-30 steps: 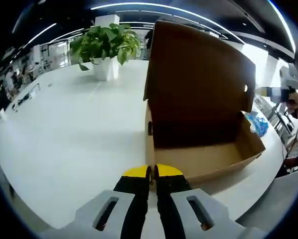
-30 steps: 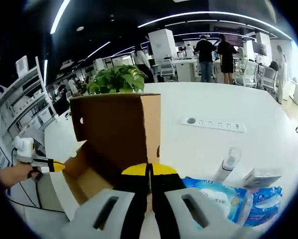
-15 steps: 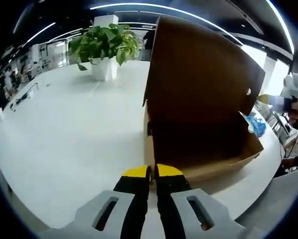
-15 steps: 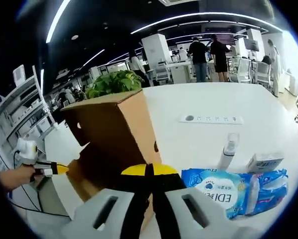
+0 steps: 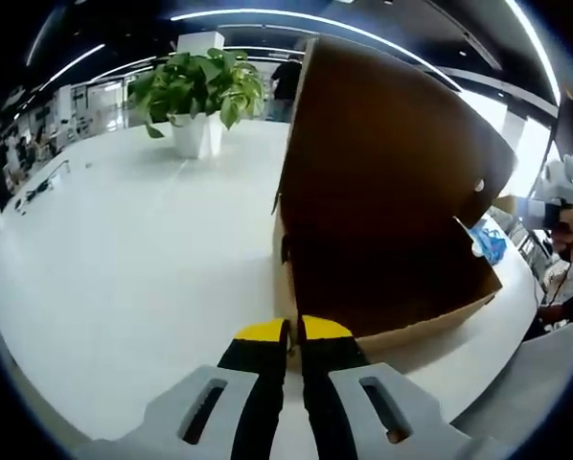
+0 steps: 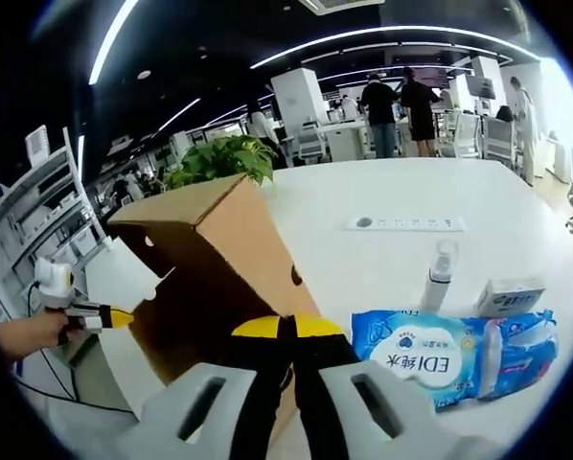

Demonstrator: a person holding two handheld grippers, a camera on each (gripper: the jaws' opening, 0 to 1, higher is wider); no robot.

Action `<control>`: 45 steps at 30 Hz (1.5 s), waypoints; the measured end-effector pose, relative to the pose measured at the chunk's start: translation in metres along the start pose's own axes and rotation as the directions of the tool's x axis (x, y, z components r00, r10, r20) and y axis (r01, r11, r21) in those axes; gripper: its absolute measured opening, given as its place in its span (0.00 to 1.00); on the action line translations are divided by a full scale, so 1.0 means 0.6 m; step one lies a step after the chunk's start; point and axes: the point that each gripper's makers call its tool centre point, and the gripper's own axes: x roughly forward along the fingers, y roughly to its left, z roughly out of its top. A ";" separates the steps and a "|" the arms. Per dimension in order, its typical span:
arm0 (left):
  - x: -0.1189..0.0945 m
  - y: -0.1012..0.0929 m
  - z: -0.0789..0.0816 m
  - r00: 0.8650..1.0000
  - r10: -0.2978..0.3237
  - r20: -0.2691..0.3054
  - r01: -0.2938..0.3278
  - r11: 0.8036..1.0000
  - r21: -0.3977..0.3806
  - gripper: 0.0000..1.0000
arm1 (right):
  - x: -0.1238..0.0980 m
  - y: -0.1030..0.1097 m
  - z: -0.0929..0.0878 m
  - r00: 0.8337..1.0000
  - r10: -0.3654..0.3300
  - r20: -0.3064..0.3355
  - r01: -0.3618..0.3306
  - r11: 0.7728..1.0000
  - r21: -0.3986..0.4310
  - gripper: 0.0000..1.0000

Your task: Operate the shoe box by opening the lid, removing the specified soft item, and placing it in the target area until the item is outside and the box remains undamaged.

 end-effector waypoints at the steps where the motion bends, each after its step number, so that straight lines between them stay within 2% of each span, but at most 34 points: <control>1: 0.000 0.000 0.000 1.000 -0.002 0.002 0.002 1.000 -0.001 0.02 | -0.001 0.001 -0.002 1.000 0.000 0.001 0.000 1.000 0.000 0.01; 22: -0.002 -0.004 0.000 1.000 -0.008 -0.004 0.008 1.000 0.017 0.03 | -0.011 0.010 -0.044 1.000 -0.003 -0.016 0.003 1.000 -0.010 0.01; 28: -0.005 -0.008 0.001 1.000 -0.012 -0.009 0.013 0.998 0.055 0.03 | -0.016 0.016 -0.053 1.000 0.010 -0.012 -0.010 1.000 0.007 0.00; 31: -0.012 -0.013 0.006 1.000 -0.016 0.007 0.015 0.996 0.085 0.03 | -0.019 0.020 -0.059 1.000 0.015 -0.011 -0.015 1.000 0.008 0.01; 34: -0.017 -0.015 0.009 1.000 -0.027 0.010 0.026 0.996 0.084 0.03 | -0.023 0.024 -0.069 1.000 0.024 -0.013 -0.024 1.000 0.013 0.00; 39: -0.025 -0.025 0.019 0.998 -0.054 0.035 0.050 0.993 0.106 0.04 | -0.028 0.031 -0.078 0.999 0.038 -0.007 -0.038 0.999 -0.019 0.00; 45: -0.026 -0.036 0.021 0.996 -0.073 0.047 0.065 0.986 0.151 0.12 | -0.035 0.040 -0.093 0.998 0.055 -0.021 -0.056 0.995 -0.078 0.01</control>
